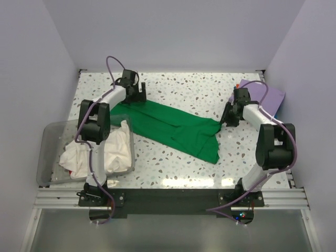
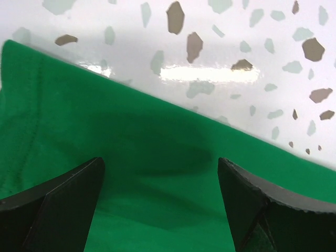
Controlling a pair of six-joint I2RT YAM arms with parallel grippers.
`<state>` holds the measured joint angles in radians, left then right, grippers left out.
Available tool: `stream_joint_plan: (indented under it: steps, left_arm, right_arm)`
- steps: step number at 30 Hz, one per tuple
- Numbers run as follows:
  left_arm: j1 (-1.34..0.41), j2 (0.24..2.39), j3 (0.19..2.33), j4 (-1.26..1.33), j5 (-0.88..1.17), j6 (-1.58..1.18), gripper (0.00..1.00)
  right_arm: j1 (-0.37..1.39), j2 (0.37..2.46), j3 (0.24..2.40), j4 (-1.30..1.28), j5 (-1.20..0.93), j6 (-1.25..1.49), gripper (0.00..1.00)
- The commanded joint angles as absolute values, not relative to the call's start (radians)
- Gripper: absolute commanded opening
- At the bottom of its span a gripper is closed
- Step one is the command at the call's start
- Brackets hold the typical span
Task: Fold and stack the t-shirts
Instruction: Fold the tshirt
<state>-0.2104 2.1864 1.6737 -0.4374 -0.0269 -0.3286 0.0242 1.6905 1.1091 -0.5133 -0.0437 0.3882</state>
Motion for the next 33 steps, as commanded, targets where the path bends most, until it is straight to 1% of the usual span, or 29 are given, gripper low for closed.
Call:
stream_joint_plan:
  steps: [1, 10, 14, 17, 18, 19, 21, 22, 23, 28, 33]
  left_arm:
    - [-0.184, 2.204, 1.727, -0.420, -0.037, -0.299, 0.94]
    - [-0.146, 2.263, 1.733, -0.400, -0.046, -0.295, 0.95]
    - [-0.127, 2.272, 1.704, -0.367, -0.043, -0.291, 0.95]
    - [-0.107, 2.286, 1.687, -0.360, -0.025, -0.304, 0.95]
    - [-0.101, 2.286, 1.681, -0.353, -0.020, -0.307, 0.95]
    - [-0.091, 2.287, 1.665, -0.347, -0.015, -0.308, 0.95]
    - [-0.081, 2.284, 1.649, -0.333, -0.011, -0.311, 0.95]
    - [-0.074, 2.286, 1.638, -0.331, -0.011, -0.314, 0.95]
    - [-0.071, 2.286, 1.634, -0.331, -0.012, -0.314, 0.95]
    - [-0.061, 2.270, 1.614, -0.333, -0.035, -0.322, 0.95]
    - [-0.064, 2.238, 1.612, -0.302, 0.021, -0.324, 0.96]
  right_arm:
    - [0.015, 1.713, 1.144, -0.443, -0.055, 0.393, 0.40]
    - [0.014, 1.775, 1.111, -0.403, -0.086, 0.407, 0.35]
    - [0.014, 1.801, 1.100, -0.397, -0.091, 0.403, 0.32]
    - [0.015, 1.828, 1.098, -0.402, -0.092, 0.400, 0.27]
    - [0.014, 1.836, 1.095, -0.402, -0.095, 0.400, 0.22]
    - [0.015, 1.842, 1.098, -0.406, -0.098, 0.397, 0.20]
    - [0.014, 1.861, 1.104, -0.423, -0.094, 0.396, 0.10]
    - [0.015, 1.865, 1.111, -0.429, -0.080, 0.396, 0.03]
    - [0.015, 1.871, 1.112, -0.437, -0.072, 0.396, 0.00]
    - [0.014, 1.850, 1.127, -0.480, -0.020, 0.396, 0.00]
    - [0.014, 1.856, 1.176, -0.497, -0.034, 0.396, 0.00]
